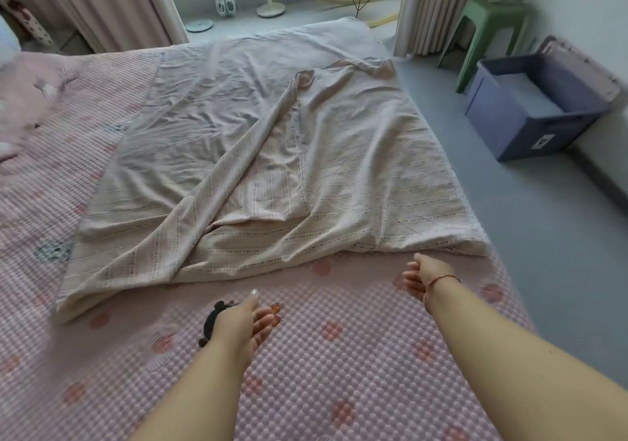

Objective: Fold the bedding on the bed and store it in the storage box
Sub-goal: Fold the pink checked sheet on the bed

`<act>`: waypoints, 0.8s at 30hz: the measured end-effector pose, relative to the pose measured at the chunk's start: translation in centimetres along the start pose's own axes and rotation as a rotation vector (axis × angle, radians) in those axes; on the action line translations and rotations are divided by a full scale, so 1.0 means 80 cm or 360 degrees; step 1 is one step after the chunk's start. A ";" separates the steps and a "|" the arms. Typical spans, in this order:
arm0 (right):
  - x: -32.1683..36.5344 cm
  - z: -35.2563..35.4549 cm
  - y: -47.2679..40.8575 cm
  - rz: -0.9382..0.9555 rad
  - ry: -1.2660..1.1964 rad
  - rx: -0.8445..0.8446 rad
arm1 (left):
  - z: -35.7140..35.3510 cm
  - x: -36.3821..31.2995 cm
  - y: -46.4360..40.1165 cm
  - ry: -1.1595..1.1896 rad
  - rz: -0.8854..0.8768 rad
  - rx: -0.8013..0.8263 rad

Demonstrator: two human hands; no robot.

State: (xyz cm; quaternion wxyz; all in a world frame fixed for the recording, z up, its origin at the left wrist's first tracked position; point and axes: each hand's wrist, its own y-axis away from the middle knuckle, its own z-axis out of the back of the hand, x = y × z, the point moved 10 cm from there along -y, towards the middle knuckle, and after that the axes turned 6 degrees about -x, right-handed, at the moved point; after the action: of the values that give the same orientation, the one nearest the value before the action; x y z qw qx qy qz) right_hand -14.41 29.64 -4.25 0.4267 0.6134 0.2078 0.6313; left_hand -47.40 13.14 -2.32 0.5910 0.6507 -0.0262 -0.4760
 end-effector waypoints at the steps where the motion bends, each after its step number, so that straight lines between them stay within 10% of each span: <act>1: 0.005 -0.002 -0.015 0.0009 -0.0001 -0.0017 | -0.010 0.000 -0.008 0.0017 0.0005 -0.0004; 24: 0.030 0.024 -0.231 0.0260 -0.0139 -0.0694 | -0.111 0.006 -0.168 0.0289 0.0036 -0.0344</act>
State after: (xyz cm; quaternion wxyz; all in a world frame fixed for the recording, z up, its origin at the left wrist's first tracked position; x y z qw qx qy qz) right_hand -7.02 41.21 -17.04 0.5052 0.5481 -0.0023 0.6666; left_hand -48.50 23.48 -14.61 0.6629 0.6234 0.0714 -0.4085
